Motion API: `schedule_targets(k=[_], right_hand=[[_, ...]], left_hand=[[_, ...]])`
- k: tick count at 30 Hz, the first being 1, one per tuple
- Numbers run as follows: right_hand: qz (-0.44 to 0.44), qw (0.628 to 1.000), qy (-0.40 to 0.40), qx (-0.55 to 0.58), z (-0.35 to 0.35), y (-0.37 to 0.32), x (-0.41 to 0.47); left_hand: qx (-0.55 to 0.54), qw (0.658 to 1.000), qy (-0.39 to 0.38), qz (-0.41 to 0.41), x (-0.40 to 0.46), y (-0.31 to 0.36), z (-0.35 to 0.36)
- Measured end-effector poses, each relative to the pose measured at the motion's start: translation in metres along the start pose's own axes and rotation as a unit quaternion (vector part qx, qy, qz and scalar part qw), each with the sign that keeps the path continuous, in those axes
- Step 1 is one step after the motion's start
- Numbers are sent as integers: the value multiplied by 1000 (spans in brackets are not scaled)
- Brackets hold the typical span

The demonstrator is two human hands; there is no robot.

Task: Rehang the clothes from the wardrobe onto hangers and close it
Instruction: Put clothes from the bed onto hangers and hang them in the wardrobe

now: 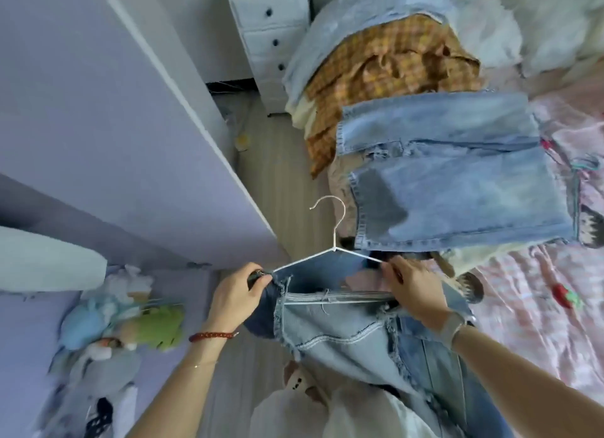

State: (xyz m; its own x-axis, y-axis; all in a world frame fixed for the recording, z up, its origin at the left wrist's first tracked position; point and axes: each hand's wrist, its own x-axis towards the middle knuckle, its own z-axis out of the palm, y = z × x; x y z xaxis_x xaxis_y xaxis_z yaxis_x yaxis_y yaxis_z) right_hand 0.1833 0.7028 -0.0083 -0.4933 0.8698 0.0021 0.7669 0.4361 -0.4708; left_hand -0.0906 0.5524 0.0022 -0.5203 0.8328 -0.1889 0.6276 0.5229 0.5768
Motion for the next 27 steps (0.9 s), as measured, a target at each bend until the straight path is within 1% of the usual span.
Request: schedule_targets(k=[2,5,8,9,11,14,17,19,21,24,27], right_hand=[[-59,997,-41,-5,15,-49,10],[-150,981,-123,-3,41,-125,23],[-231,947,-221,19,59,-203,33],[-255,936,-240,40,62,-228,35],[-293,919,-252,78,67,-275,37],[-360,899,-229,100,75,-335,37],[-467,865,-171,68,80,-387,33],[-530,839,-107,64,79,-417,31],[-565,821,-54,59,79,-442,32],[-597,797,-16,91,82,-473,38],[-650,752,11,108,84,-499,43]], left_hand=[[-55,996,47,-55,-19,-41,-32],[-73,982,131,-111,-48,-96,-82],[-50,961,240,-124,-72,-141,-129],[-48,953,270,-129,-80,-153,-145],[-57,935,322,-134,-99,-174,-172],[-59,901,398,-163,-129,-199,-207],[-56,857,467,-208,-154,-213,-242],[-54,835,509,-200,-168,-216,-269],[-60,816,546,-179,-178,-215,-293],[-55,789,589,-162,-191,-215,-319],[-40,763,624,-164,-201,-222,-338]])
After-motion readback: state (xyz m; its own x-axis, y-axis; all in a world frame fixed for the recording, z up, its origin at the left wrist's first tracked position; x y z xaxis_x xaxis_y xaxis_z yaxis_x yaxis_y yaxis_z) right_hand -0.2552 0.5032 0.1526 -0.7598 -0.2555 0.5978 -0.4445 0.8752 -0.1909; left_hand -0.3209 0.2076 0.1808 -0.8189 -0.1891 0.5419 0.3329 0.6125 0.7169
